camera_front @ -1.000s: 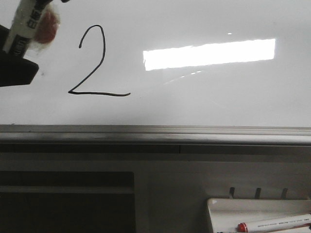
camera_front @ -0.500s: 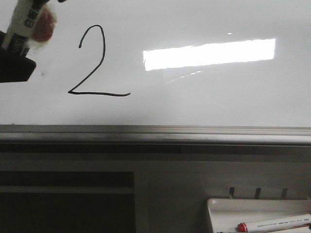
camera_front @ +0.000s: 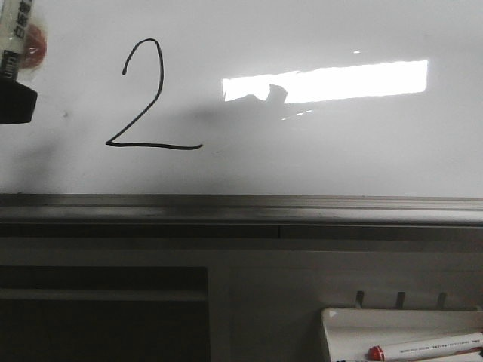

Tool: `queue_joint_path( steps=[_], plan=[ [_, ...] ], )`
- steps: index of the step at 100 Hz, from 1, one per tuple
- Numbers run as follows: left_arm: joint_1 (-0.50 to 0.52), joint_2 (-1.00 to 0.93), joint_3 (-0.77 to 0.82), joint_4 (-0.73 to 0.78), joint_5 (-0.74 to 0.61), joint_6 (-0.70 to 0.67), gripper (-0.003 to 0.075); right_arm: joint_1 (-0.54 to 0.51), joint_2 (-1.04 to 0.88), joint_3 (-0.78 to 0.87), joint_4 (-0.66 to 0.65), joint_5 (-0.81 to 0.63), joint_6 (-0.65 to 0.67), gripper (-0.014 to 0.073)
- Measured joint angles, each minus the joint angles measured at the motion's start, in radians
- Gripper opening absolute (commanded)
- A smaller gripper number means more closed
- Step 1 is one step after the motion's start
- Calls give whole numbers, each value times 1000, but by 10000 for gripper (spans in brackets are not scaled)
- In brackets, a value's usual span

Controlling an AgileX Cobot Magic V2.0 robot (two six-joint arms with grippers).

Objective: Write number 2 on whiteboard

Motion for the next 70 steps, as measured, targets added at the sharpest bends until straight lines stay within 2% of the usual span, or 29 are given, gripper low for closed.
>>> queue_joint_path(
  steps=[11,22,53,70],
  plan=[
    [50,77,-2,-172,-33,-2,-20,-24,-19,0,0,9,14,482],
    [60,149,-19,-253,-31,-3,-20,-29,-28,0,0,31,18,482],
    [60,218,-103,-310,-3,-6,-20,-31,-28,0,0,83,25,482],
    [60,278,-155,-311,57,-8,-20,-31,-28,0,0,87,27,482]
  ],
)
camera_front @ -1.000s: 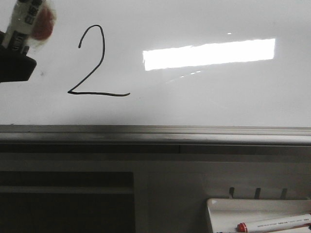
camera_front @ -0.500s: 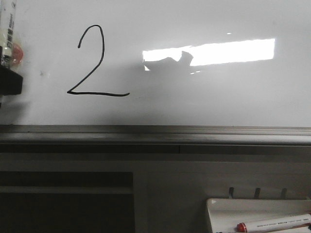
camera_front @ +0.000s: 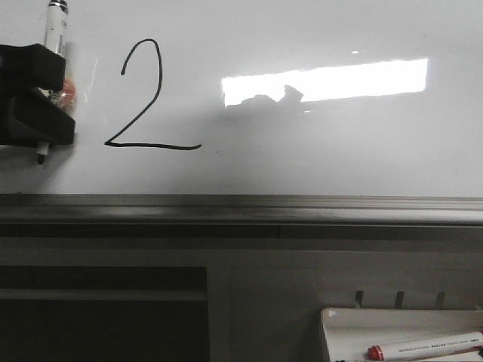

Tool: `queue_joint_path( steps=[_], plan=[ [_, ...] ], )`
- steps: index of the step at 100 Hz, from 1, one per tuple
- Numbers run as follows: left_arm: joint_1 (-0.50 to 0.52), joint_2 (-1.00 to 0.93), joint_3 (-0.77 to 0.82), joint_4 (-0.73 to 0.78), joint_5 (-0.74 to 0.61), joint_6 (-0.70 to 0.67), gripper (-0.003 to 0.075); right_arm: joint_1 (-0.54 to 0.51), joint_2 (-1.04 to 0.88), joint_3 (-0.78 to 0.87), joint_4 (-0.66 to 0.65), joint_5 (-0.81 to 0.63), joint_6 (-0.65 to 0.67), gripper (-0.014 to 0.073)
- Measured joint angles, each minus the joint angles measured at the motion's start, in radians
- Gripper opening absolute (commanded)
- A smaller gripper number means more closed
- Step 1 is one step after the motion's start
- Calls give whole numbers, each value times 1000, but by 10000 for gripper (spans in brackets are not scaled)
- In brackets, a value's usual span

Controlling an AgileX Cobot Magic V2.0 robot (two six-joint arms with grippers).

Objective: Write number 2 on whiteboard

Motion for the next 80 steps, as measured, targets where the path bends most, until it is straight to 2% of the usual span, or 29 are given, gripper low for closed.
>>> queue_joint_path(
  steps=[17,46,80],
  plan=[
    [3,22,-12,0,2,-2,-20,0,0,0,0,26,0,482],
    [70,19,-18,9,33,-3,-20,0,0,0,0,35,0,482],
    [71,19,-24,9,51,-3,-20,0,0,0,-2,29,0,482]
  ],
)
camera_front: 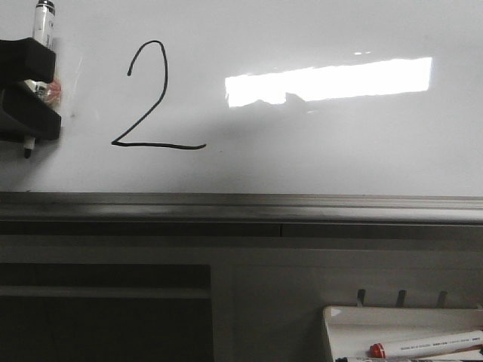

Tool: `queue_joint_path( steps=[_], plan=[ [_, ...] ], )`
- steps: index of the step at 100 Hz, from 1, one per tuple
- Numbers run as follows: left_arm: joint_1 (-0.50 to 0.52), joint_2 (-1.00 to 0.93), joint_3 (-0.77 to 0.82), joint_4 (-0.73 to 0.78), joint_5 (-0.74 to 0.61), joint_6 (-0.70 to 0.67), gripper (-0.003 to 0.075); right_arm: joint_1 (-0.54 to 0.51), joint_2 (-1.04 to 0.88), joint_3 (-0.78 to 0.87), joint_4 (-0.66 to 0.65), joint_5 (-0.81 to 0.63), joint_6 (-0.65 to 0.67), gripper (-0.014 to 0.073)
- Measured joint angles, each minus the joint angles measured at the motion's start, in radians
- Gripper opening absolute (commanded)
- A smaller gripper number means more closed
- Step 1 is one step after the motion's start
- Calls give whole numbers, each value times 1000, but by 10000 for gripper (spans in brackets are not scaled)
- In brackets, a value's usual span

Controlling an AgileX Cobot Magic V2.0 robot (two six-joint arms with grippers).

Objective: Write number 2 on whiteboard

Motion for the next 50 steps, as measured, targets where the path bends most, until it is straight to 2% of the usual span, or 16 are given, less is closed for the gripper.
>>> queue_joint_path(
  steps=[9,16,33,38,50],
  plan=[
    [0,0,0,0,0,0,-13,0,0,0,0,0,0,482],
    [0,0,0,0,0,0,32,0,0,0,0,0,0,482],
    [3,0,0,0,0,0,255,0,0,0,0,0,0,482],
    [3,0,0,0,0,0,298,0,0,0,0,0,0,482],
    [3,-6,0,0,1,0,313,0,0,0,0,0,0,482]
  ],
)
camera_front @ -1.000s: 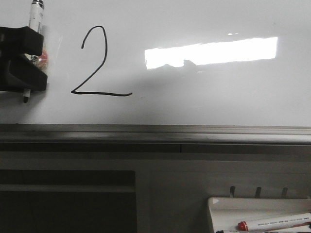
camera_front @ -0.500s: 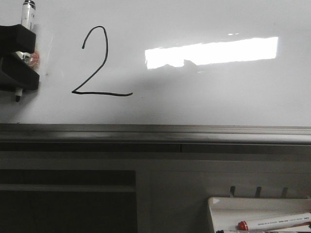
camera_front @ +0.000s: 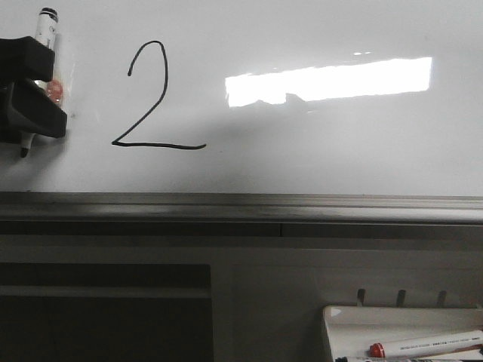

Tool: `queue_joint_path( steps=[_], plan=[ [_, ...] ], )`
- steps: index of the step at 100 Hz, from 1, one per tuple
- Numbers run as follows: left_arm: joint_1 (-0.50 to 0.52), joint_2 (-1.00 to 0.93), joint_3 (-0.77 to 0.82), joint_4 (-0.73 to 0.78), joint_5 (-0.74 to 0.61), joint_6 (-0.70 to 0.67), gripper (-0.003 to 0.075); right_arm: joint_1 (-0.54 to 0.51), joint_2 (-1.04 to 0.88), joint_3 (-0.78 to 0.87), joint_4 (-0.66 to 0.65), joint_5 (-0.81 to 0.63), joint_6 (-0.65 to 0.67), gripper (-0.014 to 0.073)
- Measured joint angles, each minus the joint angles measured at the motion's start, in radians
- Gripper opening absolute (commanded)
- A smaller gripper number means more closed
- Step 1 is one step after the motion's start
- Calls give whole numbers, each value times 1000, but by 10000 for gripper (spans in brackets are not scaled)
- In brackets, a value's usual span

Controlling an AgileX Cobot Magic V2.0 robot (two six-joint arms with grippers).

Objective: Write number 2 on whiteboard

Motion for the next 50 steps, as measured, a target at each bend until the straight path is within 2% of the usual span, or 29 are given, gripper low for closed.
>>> queue_joint_path(
  steps=[23,30,37,43,50],
  plan=[
    [7,-45,4,4,26,2,313,0,0,0,0,0,0,482],
    [14,-72,10,10,51,4,313,0,-2,0,0,0,0,450],
    [17,-115,12,11,77,4,312,0,-6,0,0,0,10,325],
    [18,-163,12,19,92,5,302,-4,-12,0,0,4,16,141],
    [18,-230,12,30,104,7,225,-6,-32,0,-1,6,20,-76]
  ],
)
